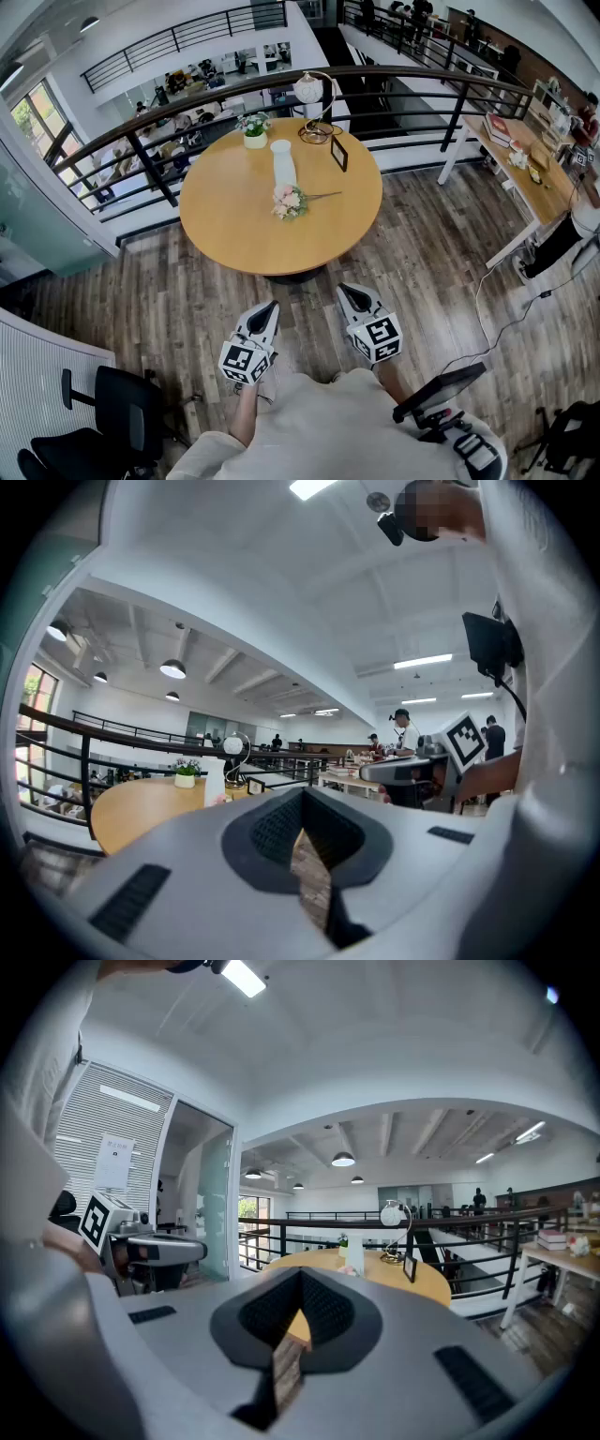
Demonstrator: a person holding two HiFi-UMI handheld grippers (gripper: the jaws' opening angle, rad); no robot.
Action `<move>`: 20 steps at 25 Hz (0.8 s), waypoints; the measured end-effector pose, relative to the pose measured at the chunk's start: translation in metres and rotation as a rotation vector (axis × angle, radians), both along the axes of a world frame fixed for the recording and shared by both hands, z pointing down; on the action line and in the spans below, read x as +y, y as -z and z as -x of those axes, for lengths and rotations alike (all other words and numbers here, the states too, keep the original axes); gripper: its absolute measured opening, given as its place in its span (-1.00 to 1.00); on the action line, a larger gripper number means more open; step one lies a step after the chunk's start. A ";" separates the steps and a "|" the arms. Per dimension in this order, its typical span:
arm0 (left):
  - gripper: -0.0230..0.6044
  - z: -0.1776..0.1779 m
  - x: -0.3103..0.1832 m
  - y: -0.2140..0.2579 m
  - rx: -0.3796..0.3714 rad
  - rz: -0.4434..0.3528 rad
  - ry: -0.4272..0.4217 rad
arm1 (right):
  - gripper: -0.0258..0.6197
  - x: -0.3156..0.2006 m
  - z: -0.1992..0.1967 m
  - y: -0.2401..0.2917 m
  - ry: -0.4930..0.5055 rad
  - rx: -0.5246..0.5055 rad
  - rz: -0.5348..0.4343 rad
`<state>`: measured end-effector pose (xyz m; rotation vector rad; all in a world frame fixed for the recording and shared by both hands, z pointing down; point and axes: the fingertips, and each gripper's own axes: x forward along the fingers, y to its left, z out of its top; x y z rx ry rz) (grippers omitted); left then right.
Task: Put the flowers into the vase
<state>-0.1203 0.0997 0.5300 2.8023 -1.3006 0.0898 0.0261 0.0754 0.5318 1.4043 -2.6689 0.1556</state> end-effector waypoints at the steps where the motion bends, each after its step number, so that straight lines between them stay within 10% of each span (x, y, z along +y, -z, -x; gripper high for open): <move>1: -0.91 -0.001 0.001 -0.001 0.000 0.002 -0.003 | -0.90 0.001 0.001 -0.001 0.001 0.001 0.002; 20: -0.91 -0.007 0.009 -0.010 0.004 0.021 -0.020 | -0.90 0.008 0.005 -0.005 0.007 0.020 0.008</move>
